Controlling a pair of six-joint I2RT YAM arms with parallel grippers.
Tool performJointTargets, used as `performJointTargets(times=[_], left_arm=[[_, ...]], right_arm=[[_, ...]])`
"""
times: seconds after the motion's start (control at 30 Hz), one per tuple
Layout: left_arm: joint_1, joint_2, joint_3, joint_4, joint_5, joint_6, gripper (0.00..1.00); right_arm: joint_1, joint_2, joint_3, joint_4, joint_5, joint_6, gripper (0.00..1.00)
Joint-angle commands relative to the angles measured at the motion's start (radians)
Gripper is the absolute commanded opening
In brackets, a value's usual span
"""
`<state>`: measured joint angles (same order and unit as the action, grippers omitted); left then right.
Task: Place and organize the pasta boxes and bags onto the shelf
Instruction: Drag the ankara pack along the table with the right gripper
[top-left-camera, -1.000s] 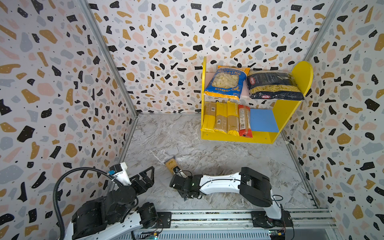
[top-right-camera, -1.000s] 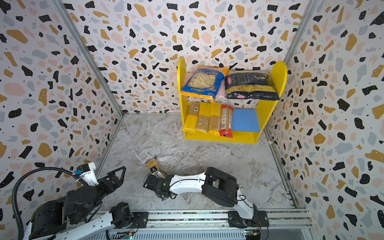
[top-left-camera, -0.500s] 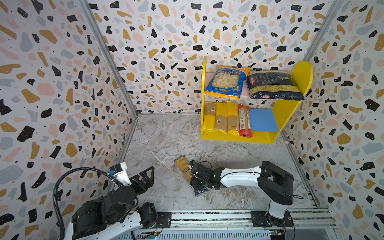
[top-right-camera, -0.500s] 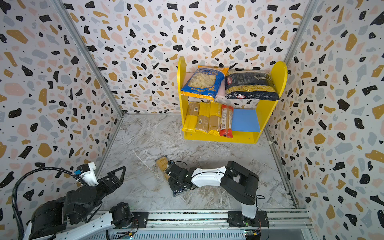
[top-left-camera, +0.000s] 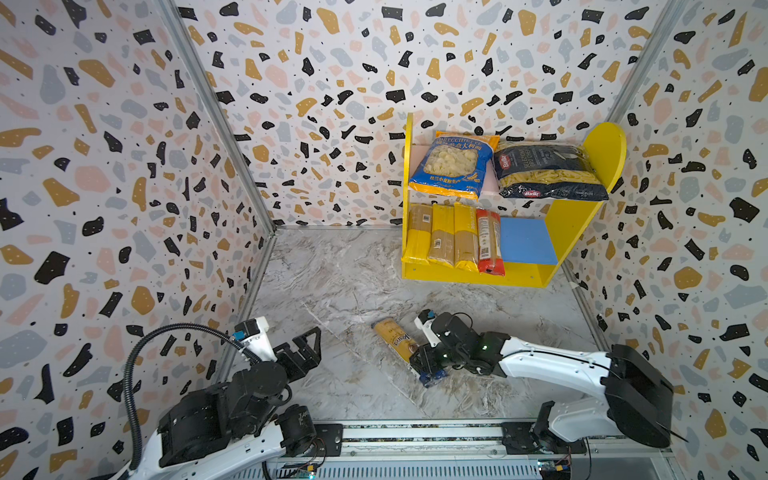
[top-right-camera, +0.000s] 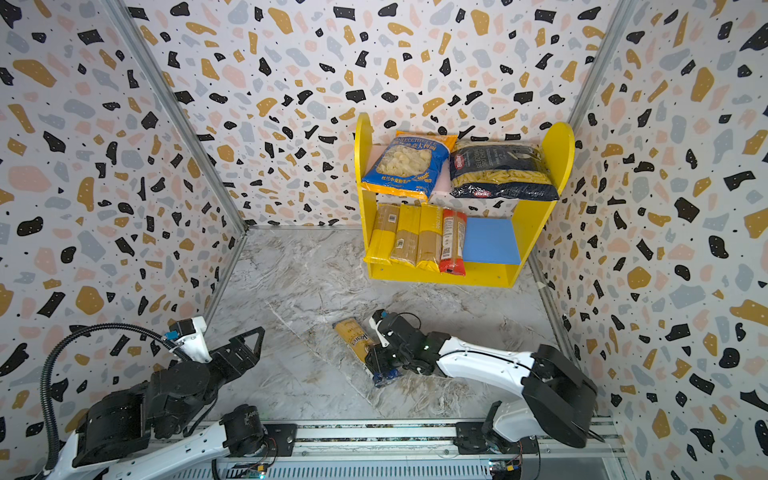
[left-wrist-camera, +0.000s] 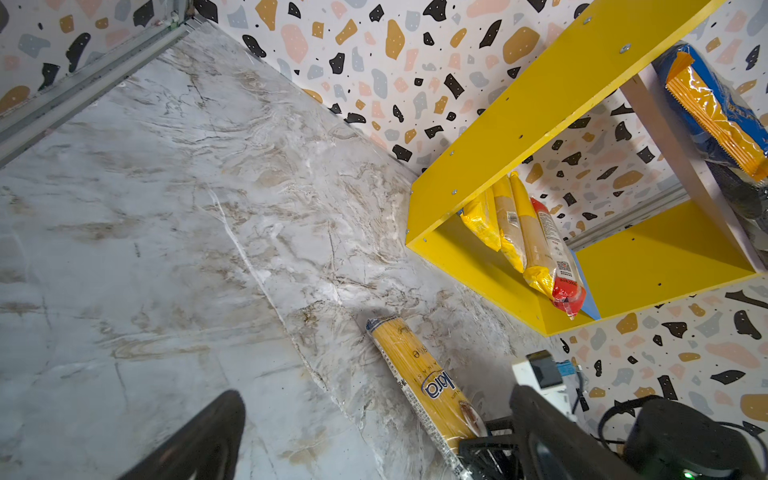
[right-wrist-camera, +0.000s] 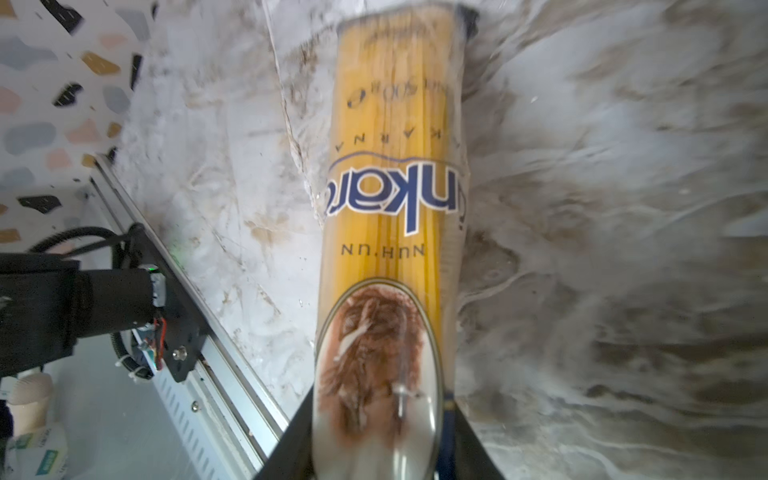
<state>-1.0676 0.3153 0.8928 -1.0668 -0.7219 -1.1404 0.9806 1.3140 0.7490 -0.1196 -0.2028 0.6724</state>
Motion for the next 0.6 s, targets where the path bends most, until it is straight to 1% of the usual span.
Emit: performJointTargets(times=[0.0,0.1,0.2,0.27,0.37,0.43,0.47,0.57], left_arm=[[0.003,0.029,-0.017,0.083,0.014,0.029,1.00],[0.003,0.059,-0.022,0.120,0.027,0.042,1.00],[0.003,0.092,-0.025,0.155,0.038,0.055,1.00],[0.003,0.112,-0.025,0.174,0.043,0.063,1.00],[0.003,0.131,-0.031,0.193,0.050,0.067,1.00],[0.003,0.134,-0.037,0.201,0.059,0.067,1.00],[0.003,0.133,-0.040,0.201,0.061,0.066,1.00],[0.003,0.121,-0.054,0.194,0.059,0.061,1.00]], right_arm=[[-0.055,-0.158,0.010,0.056,-0.044,-0.007,0.16],[-0.127,-0.255,-0.021,0.042,-0.100,-0.008,0.16],[-0.190,-0.314,-0.052,0.030,-0.144,-0.005,0.16],[-0.209,-0.324,-0.071,0.023,-0.149,-0.003,0.16],[-0.212,-0.301,-0.110,0.030,-0.140,-0.003,0.15],[-0.200,-0.265,-0.124,0.007,-0.106,-0.015,0.15],[-0.176,-0.243,-0.119,-0.025,-0.063,-0.029,0.17],[-0.060,-0.160,-0.064,-0.142,0.130,-0.044,0.31]])
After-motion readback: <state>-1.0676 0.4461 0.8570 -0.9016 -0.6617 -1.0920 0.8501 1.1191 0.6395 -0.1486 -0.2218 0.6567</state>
